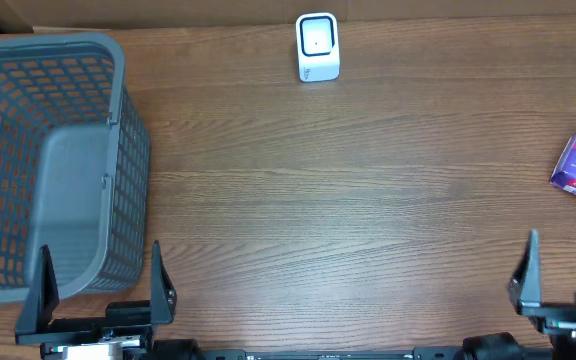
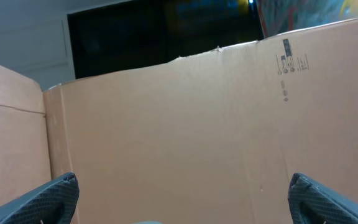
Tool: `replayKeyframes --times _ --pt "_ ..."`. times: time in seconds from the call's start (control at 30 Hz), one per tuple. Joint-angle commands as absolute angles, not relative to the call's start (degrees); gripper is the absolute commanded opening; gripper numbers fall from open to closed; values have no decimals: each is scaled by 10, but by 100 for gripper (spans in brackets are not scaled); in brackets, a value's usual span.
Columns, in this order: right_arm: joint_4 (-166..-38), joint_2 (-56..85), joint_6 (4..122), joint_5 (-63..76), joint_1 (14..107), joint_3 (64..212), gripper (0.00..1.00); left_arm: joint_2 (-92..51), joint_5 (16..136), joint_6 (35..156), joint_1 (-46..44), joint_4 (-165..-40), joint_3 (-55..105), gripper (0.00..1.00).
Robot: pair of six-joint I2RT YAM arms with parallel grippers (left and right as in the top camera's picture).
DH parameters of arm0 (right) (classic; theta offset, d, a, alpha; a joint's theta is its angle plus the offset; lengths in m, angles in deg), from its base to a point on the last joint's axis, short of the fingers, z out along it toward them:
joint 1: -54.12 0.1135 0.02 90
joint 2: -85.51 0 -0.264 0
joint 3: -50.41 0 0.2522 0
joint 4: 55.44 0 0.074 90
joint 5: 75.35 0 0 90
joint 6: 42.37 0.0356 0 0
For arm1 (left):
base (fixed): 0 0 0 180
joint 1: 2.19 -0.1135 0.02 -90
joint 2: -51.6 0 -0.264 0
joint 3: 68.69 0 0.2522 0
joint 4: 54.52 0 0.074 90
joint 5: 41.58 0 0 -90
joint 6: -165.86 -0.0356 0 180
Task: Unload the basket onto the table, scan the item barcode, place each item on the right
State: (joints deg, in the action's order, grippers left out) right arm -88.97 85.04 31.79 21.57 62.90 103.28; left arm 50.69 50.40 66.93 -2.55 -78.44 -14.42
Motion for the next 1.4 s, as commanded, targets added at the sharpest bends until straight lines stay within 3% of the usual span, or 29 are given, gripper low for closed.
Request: replayKeyframes --times 0.0,0.3,0.43,0.83,1.37 --pt "-812 846 436 156 632 952 100 514 510 677 -16 -781 -144 100" --pt "-530 845 449 145 632 712 100 514 510 677 2 -781 -144 100" --pt "-479 845 449 146 632 650 100 514 510 677 2 -781 -144 100" --pt "-732 845 449 160 632 646 100 514 510 677 2 -781 -144 100" --pt "-739 843 449 158 632 646 100 514 508 673 2 -787 -144 100"
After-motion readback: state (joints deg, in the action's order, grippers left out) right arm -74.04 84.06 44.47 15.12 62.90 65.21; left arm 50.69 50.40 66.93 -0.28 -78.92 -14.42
